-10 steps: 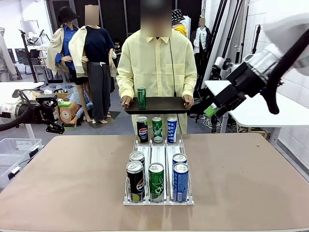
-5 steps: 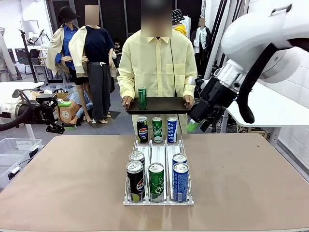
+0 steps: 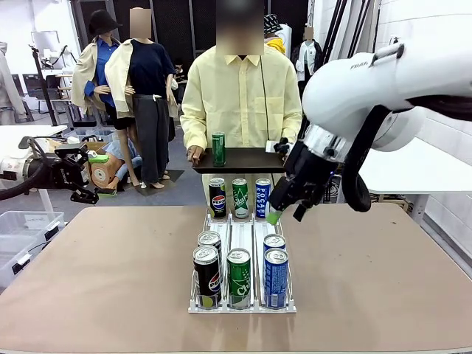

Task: Retrieve and hand over the desired beverage to the person.
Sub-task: Pick up another can of the same type that the person held from the Automatic Can Dispenser.

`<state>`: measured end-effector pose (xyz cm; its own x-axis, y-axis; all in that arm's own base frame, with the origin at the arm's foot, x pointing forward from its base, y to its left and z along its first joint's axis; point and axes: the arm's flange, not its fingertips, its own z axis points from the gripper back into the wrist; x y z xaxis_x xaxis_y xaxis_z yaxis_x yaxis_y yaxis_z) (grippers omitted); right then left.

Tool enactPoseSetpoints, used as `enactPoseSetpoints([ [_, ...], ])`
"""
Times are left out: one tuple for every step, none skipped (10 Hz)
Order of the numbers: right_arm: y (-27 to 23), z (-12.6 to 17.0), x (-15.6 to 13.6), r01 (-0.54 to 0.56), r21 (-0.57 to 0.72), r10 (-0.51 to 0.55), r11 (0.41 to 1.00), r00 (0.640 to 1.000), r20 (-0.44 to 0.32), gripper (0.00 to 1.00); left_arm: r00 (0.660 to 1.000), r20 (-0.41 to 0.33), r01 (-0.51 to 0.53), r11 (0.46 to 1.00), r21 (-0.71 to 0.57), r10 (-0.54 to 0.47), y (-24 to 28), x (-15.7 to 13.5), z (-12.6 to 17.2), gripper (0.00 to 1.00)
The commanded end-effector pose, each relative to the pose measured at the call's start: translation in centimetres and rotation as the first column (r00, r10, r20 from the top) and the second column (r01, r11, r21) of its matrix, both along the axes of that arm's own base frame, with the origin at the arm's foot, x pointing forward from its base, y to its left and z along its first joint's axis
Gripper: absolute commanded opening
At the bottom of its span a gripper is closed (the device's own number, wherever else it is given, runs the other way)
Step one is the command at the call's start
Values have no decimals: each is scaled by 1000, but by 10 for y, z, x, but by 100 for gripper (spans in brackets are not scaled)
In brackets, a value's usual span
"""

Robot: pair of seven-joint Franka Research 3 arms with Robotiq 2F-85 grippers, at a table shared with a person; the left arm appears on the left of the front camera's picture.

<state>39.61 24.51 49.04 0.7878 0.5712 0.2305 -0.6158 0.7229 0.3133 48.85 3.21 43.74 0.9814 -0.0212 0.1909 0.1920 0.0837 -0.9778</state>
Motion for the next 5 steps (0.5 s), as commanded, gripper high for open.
enactPoseSetpoints([
  [12, -11, -5, 27, -57, -28, 998, 999, -17, 100, 1000, 3, -2, 1000, 0, 2, 1, 0, 1, 100],
  [17, -13, -8, 27, -73, -28, 997, 999, -18, 100, 1000, 3, -2, 1000, 0, 2, 1, 0, 1, 100],
  [28, -18, -12, 29, -113, -32, 993, 999, -28, 100, 1000, 3, -2, 1000, 0, 2, 1, 0, 1, 100],
  [35, -20, -15, 23, -154, -28, 988, 999, -28, 100, 1000, 3, -2, 1000, 0, 2, 1, 0, 1, 100],
  [42, -22, -20, 23, -197, -29, 980, 999, -25, 100, 1000, 3, -2, 1000, 0, 2, 1, 0, 1, 100],
])
